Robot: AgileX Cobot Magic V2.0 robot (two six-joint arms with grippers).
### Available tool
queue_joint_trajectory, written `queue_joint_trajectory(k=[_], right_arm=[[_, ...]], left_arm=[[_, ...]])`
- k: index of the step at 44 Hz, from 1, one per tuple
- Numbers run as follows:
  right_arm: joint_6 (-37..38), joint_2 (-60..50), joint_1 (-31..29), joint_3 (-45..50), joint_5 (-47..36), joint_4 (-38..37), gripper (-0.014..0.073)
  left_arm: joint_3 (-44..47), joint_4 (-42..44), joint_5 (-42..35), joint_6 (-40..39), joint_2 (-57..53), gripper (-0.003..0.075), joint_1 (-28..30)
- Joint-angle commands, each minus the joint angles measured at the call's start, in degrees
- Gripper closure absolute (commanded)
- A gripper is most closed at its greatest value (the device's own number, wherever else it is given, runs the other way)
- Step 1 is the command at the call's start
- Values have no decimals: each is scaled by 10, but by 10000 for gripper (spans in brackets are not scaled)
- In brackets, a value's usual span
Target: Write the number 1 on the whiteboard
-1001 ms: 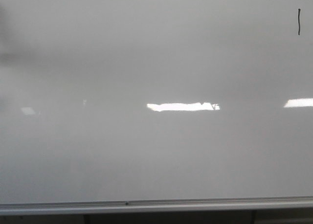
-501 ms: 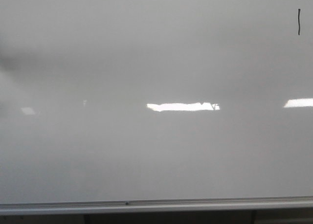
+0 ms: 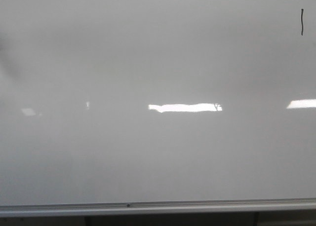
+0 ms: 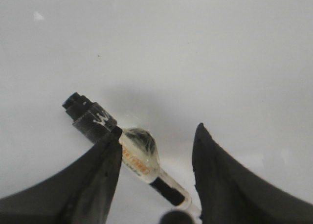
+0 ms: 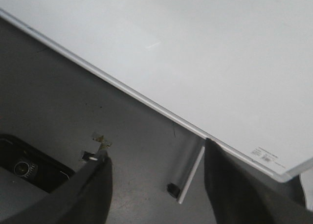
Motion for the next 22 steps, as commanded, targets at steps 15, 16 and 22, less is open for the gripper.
queue_joint_trajectory(k=[15, 16, 22], right_arm=[[77, -14, -3, 1, -79, 38, 147], [77, -18, -3, 6, -84, 40, 147], [77, -49, -3, 46, -120, 41, 147]], left_arm=[[-119, 6, 317, 0, -189, 383, -3], [-119, 6, 329, 0, -198, 383, -3], [-119, -20, 371, 0, -250, 383, -3]])
